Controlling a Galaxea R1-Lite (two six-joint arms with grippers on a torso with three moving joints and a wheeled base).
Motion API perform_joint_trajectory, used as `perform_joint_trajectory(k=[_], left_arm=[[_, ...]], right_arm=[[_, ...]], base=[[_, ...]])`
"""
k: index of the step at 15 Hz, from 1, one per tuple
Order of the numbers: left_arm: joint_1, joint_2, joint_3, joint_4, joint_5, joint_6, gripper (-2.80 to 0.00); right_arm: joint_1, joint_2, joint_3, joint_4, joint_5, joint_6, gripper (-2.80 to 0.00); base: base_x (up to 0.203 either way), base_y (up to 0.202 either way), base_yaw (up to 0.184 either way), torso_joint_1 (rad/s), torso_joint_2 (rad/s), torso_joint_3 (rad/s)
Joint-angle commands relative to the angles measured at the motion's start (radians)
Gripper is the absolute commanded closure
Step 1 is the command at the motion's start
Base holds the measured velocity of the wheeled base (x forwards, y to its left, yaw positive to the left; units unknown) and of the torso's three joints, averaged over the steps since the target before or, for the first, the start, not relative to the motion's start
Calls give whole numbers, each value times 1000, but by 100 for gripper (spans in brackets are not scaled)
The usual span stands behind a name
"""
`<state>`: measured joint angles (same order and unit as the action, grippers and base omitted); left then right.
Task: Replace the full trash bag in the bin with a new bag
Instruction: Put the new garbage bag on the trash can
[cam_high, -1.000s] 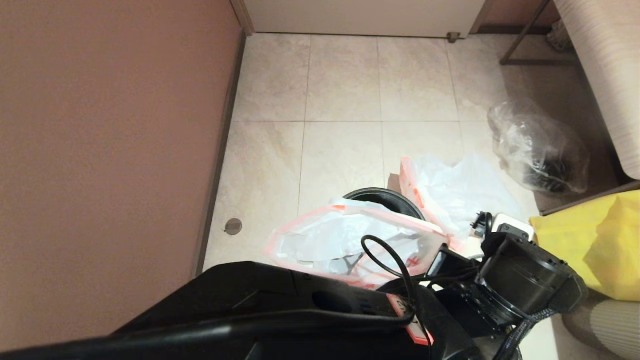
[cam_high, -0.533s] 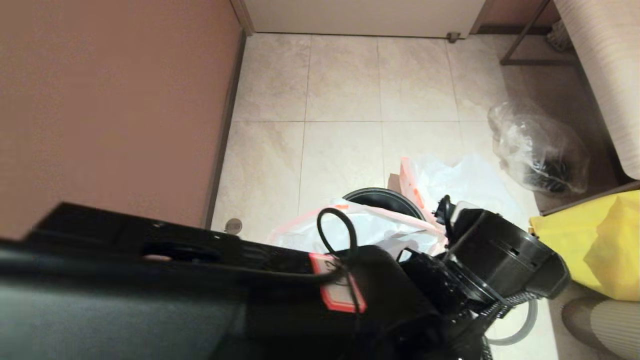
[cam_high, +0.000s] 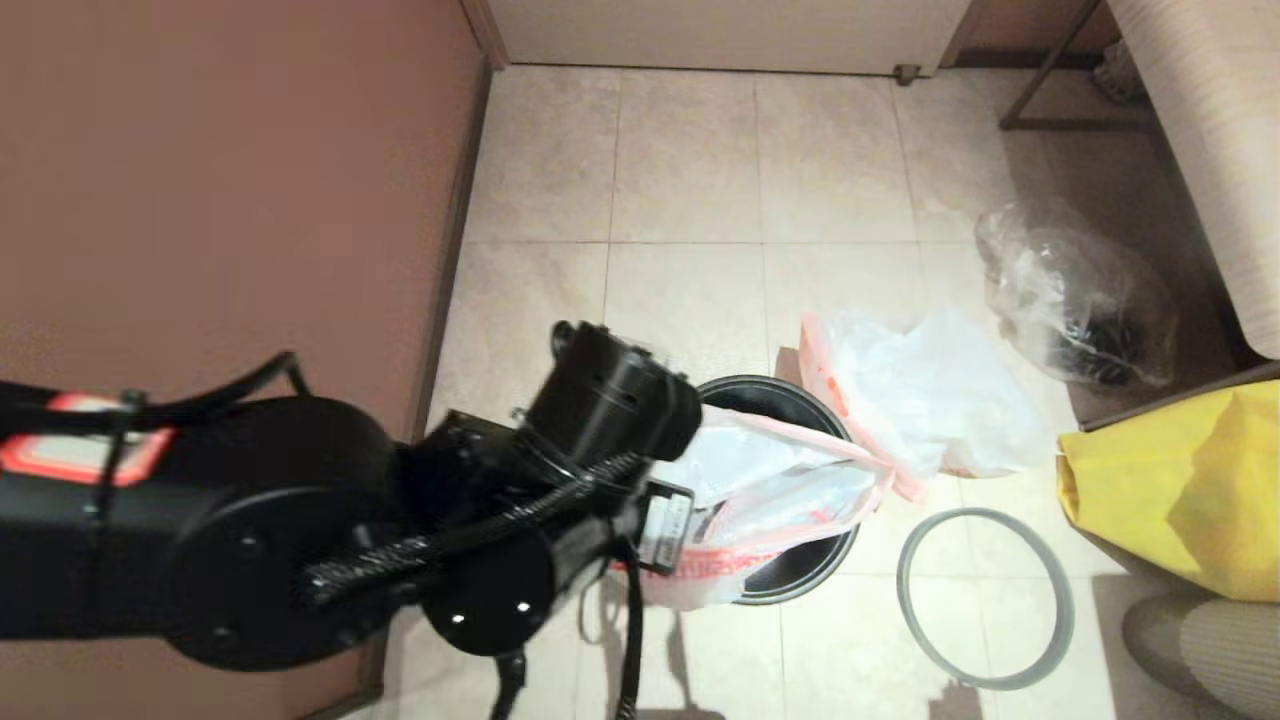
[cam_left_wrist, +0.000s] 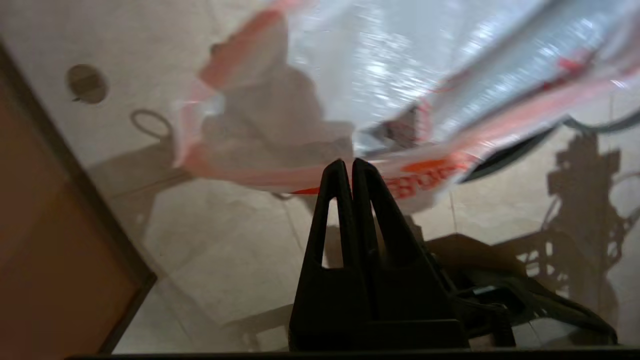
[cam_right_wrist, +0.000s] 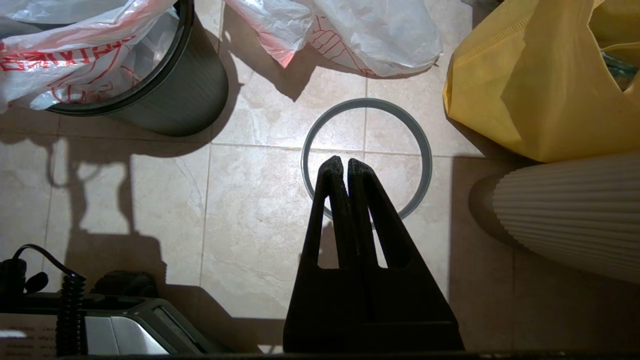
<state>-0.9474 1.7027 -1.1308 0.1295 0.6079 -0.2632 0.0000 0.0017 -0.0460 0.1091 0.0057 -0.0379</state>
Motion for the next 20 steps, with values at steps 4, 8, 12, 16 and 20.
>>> perform_joint_trajectory(k=[4,8,12,16,20], left_arm=[[181,-283,134,-2,-30,-21,0],[256,-297,110,-19,-90,69,0],[275,-281,110,-12,-92,95,0],[286,-248,128,-18,-111,154,0],[290,-207,97,-21,-114,153,0]], right_arm=[[1,2,-2,7,1,-5,0],[1,2,-2,7,2,-9,0],[-6,123,-52,18,-13,-23,0],[-6,542,-301,19,-81,-23,0],[27,980,-508,25,-117,-40,0]], base=[[0,0,0,0,0,0],[0,0,0,0,0,0],[0,0,0,0,0,0],[0,0,0,0,0,0],[0,0,0,0,0,0]])
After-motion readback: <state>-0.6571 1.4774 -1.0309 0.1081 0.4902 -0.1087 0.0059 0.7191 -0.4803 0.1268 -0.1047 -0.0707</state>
